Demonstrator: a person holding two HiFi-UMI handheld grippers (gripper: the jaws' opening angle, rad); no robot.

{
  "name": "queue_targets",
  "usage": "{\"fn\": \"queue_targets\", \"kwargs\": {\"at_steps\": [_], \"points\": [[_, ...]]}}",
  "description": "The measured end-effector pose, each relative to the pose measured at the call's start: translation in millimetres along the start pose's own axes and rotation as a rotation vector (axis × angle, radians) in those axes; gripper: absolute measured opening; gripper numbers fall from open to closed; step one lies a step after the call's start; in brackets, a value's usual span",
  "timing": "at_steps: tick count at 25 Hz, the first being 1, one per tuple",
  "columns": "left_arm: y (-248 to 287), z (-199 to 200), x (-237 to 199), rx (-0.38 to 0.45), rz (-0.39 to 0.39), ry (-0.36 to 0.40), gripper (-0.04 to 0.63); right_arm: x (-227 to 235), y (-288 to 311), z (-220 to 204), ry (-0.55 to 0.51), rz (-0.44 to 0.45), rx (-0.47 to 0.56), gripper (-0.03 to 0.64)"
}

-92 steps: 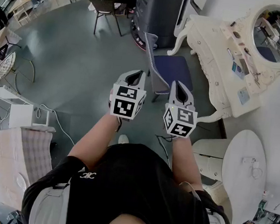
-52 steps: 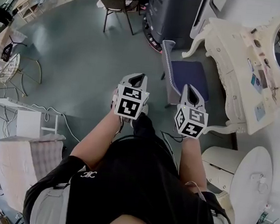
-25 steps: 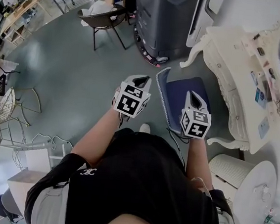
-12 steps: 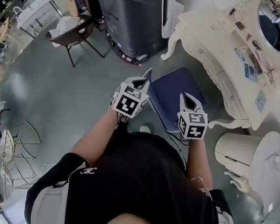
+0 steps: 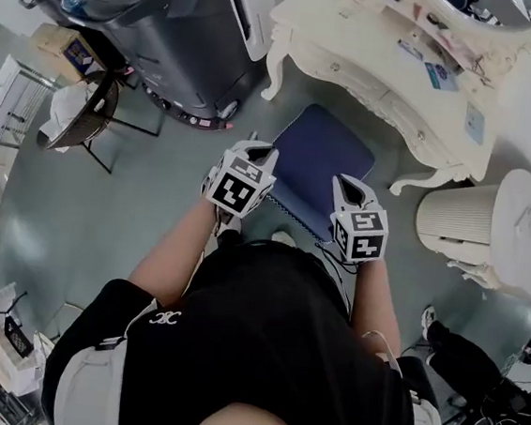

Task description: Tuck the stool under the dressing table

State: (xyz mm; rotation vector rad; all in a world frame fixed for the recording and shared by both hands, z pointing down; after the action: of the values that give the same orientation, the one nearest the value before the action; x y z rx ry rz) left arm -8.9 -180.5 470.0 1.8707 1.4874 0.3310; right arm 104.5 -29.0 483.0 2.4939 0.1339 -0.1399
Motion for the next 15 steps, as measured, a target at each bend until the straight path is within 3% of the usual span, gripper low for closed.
{"fn": "queue_targets", "kwargs": {"at_steps": [5, 10, 14, 15], "points": [[10.2, -0.6, -3.8, -0.054, -0.096, 0.094, 0.008, -8.7, -7.4, -18.4, 0.102, -0.093, -0.061, 0.009], [18.2, -11.1, -7.0, -0.136, -0.216, 0.203, 0.016, -31.9, -8.4, -32.8, 0.104, -0.026, -0.121, 0.009], [27.1, -36.4, -6.6, -0.245, -0.275, 0.345, 0.164, -55.1, -11.0, -50.7, 0.079, 0.038, -0.164, 0.016], [28.3, -41.9, -7.9, -0.261, -0.269, 0.394, 0.200, -59.5, -11.2, -53.9, 0.068, 0.035, -0.162, 0.063]]}}
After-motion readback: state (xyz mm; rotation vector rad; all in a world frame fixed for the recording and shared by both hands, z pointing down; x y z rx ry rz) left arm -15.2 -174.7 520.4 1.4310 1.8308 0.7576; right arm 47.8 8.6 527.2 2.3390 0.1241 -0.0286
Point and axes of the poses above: the fingertips, and each gripper's own axes: y forward along the fingers, x to its right, z out of its top, the point moved 5 cm from there along -y, backward along the fingers, and after that the axes turned 13 degrees about -y, right-handed, at the moved point
